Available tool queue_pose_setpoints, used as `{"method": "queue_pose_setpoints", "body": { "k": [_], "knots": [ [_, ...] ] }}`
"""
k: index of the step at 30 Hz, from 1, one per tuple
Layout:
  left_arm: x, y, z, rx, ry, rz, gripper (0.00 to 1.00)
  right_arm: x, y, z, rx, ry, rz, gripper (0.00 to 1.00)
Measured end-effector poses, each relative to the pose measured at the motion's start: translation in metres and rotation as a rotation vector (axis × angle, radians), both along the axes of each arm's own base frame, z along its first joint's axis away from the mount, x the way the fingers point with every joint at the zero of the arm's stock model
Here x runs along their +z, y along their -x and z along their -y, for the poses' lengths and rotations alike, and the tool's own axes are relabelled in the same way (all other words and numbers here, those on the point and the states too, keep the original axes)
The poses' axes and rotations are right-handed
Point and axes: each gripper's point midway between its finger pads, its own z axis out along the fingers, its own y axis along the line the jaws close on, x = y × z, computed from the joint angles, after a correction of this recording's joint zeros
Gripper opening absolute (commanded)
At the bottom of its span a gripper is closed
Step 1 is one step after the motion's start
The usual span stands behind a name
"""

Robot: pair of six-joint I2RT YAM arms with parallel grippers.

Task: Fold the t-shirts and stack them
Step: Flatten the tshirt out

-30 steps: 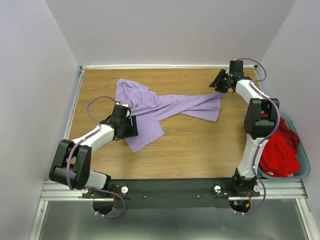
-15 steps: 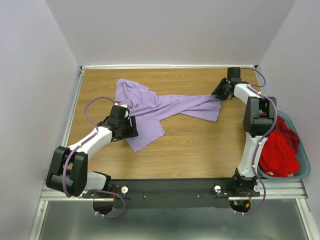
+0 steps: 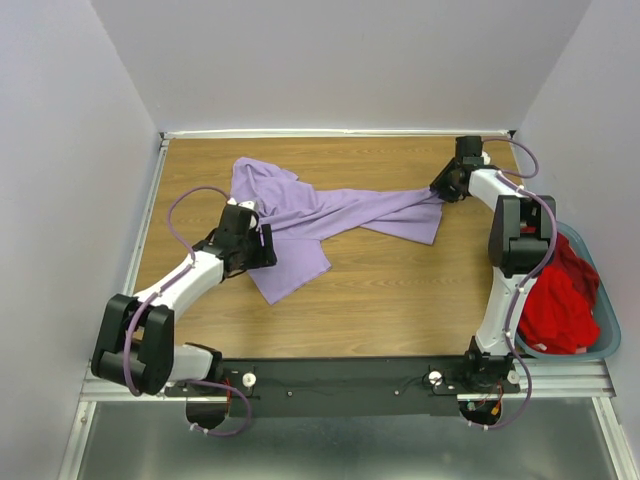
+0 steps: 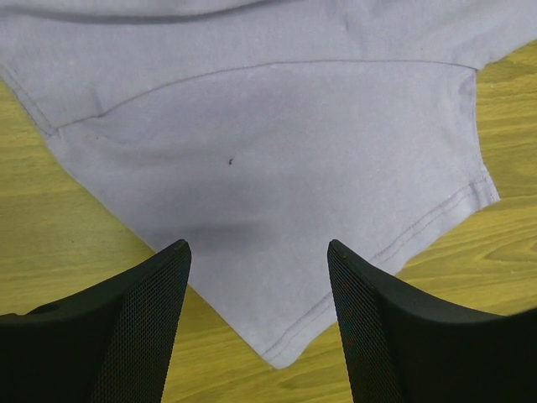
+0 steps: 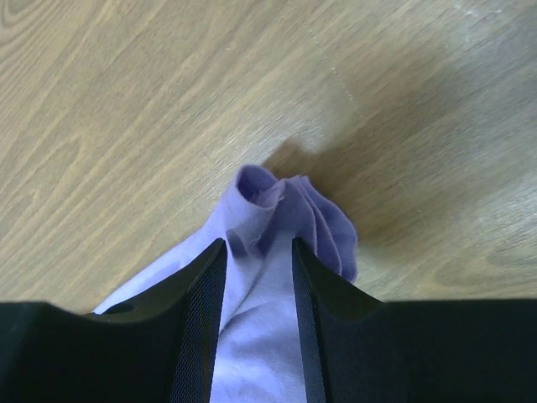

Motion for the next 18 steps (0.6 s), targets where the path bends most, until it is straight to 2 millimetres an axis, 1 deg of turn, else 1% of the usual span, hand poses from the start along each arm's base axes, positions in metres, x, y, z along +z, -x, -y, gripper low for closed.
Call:
{"method": "queue_pose_setpoints", "body": {
  "k": [4,6,7,10,11,12,13,15,18],
  "knots": [
    [0.001,-0.006,-0.002,-0.006,-0.018,0.026,0.75,0.0,0.0,0.003,-0.016,0.007,0.001,0.43],
    [0.003,-0.011,-0.002,-0.008,-0.023,0.049,0.75,-0.001,-0.001,0.003,-0.02,0.009,0.0,0.38],
    [0.003,-0.013,-0.002,-0.011,-0.024,0.057,0.75,-0.001,-0.001,0.003,-0.022,0.009,-0.001,0.33],
    [0.0,-0.016,-0.002,-0.016,-0.03,0.062,0.75,-0.002,-0.001,0.004,-0.029,0.01,-0.001,0.24],
    [-0.001,-0.016,-0.002,-0.017,-0.033,0.058,0.75,-0.001,-0.001,0.004,-0.031,0.01,0.0,0.17],
    [-0.003,-0.016,-0.002,-0.018,-0.034,0.055,0.75,0.0,-0.002,0.004,-0.029,0.011,0.003,0.13],
    [-0.005,-0.016,-0.002,-0.019,-0.037,0.05,0.75,0.001,-0.003,0.004,-0.032,0.009,0.006,0.05],
    [-0.007,-0.016,-0.002,-0.02,-0.039,0.045,0.75,0.007,-0.007,0.004,-0.029,0.011,0.02,0.0],
    [-0.01,-0.016,-0.002,-0.02,-0.042,0.035,0.75,0.018,-0.015,0.004,-0.025,0.012,0.048,0.01]
  ]
}}
